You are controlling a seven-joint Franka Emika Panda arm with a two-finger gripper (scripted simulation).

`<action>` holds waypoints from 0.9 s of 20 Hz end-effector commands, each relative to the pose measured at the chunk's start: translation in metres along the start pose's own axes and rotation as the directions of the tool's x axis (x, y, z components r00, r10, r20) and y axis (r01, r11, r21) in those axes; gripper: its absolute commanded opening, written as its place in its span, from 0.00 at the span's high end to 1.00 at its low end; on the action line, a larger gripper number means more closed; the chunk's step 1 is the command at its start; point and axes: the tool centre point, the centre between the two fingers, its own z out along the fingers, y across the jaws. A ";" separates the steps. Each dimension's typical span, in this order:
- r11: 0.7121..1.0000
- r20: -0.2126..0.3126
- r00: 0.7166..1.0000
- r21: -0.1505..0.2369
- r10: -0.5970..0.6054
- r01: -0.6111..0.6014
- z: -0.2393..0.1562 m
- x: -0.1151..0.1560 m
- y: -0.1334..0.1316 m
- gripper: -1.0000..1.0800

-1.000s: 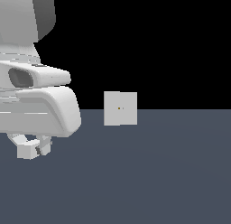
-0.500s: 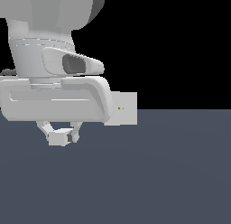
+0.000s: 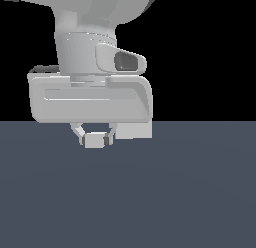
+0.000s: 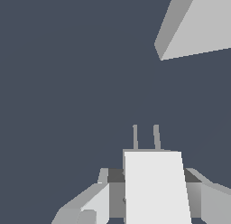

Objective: Plug the charger into the wall socket.

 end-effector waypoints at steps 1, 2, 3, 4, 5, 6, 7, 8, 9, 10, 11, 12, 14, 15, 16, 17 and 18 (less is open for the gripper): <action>1.000 -0.001 1.000 0.007 -0.023 0.023 -0.003 0.005 0.010 1.00; 0.999 -0.001 0.999 0.009 -0.032 0.032 -0.004 0.007 0.014 1.00; 0.999 -0.001 0.999 0.012 -0.040 0.040 -0.005 0.009 0.018 1.00; 0.999 -0.001 0.999 0.015 -0.049 0.049 -0.007 0.010 0.022 1.00; 0.998 -0.001 0.998 0.017 -0.058 0.058 -0.008 0.012 0.025 1.00; 0.998 -0.001 0.998 0.020 -0.066 0.066 -0.009 0.014 0.029 1.00; 0.997 -0.001 0.997 0.023 -0.075 0.075 -0.010 0.017 0.033 1.00; 0.996 -0.001 0.997 0.026 -0.083 0.083 -0.011 0.019 0.037 1.00; 0.995 -0.001 0.996 0.028 -0.092 0.092 -0.012 0.021 0.041 1.00; 0.994 -0.002 0.995 0.031 -0.101 0.101 -0.013 0.023 0.045 1.00; 0.993 -0.002 0.994 0.034 -0.110 0.110 -0.014 0.025 0.048 1.00; 0.992 -0.002 0.993 0.037 -0.118 0.118 -0.015 0.027 0.052 1.00; 0.990 -0.002 0.991 0.042 -0.133 0.133 -0.017 0.032 0.059 1.00; 0.989 -0.002 0.990 0.044 -0.140 0.140 -0.017 0.034 0.062 1.00; 0.988 -0.002 0.989 0.046 -0.147 0.147 -0.018 0.035 0.065 1.00; 0.987 -0.002 0.988 0.048 -0.154 0.154 -0.019 0.037 0.068 1.00; 0.986 -0.002 0.987 0.050 -0.160 0.160 -0.019 0.039 0.070 1.00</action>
